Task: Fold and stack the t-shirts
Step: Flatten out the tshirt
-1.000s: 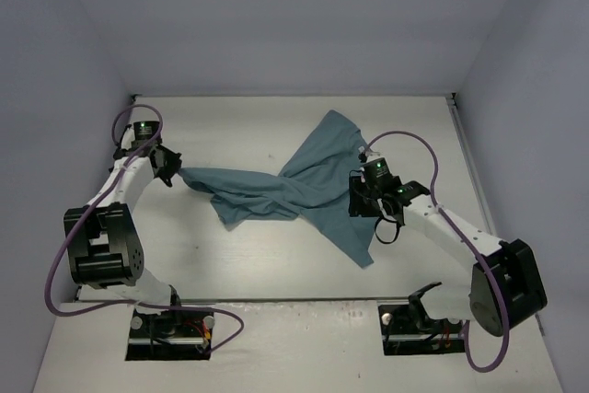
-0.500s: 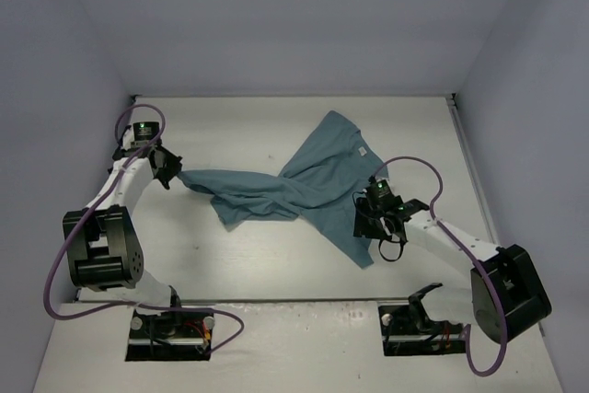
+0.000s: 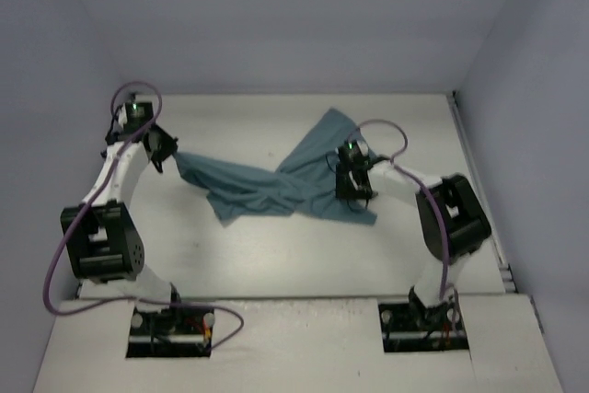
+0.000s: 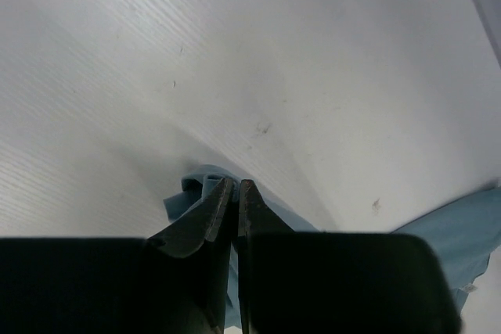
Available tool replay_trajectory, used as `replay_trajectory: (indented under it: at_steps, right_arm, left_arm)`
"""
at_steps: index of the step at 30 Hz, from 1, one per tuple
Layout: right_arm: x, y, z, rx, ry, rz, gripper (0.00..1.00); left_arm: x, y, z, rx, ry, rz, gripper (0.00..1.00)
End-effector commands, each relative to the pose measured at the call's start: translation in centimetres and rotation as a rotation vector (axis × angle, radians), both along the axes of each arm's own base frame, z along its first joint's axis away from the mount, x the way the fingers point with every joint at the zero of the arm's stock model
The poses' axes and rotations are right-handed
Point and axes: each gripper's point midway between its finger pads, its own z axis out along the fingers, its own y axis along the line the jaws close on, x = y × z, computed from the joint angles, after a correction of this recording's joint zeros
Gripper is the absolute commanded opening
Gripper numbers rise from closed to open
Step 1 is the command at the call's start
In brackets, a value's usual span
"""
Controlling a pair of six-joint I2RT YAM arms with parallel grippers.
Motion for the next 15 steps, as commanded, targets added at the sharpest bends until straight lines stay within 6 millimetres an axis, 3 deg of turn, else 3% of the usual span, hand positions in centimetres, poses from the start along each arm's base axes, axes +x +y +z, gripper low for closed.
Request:
replay_trajectory:
  at_steps: [1, 3, 6, 13, 15]
  right_arm:
    - [5.8, 0.5, 1.4, -0.042, -0.102, 0.045, 0.37]
    - [7.5, 0.6, 3.1, -0.032, -0.148, 0.039, 0.40]
    - [7.6, -0.3, 5.5, -0.023, -0.197, 0.021, 0.46]
    - [3.8, -5.7, 6.3, -0.004, -0.198, -0.090, 0.50]
    - [2.1, -6.2, 5.8, 0.027, -0.176, -0.101, 0.50]
  left_arm:
    - [2.3, 1.5, 2.8, 0.041, -0.068, -0.009, 0.00]
    - [3.1, 1.9, 3.7, 0.050, -0.081, -0.012, 0.00]
    - [3.5, 1.9, 4.5, 0.060, -0.093, -0.029, 0.00]
    - [2.5, 1.6, 3.8, 0.062, -0.077, -0.057, 0.00]
    - [2.1, 1.4, 3.6, 0.057, -0.072, -0.062, 0.00]
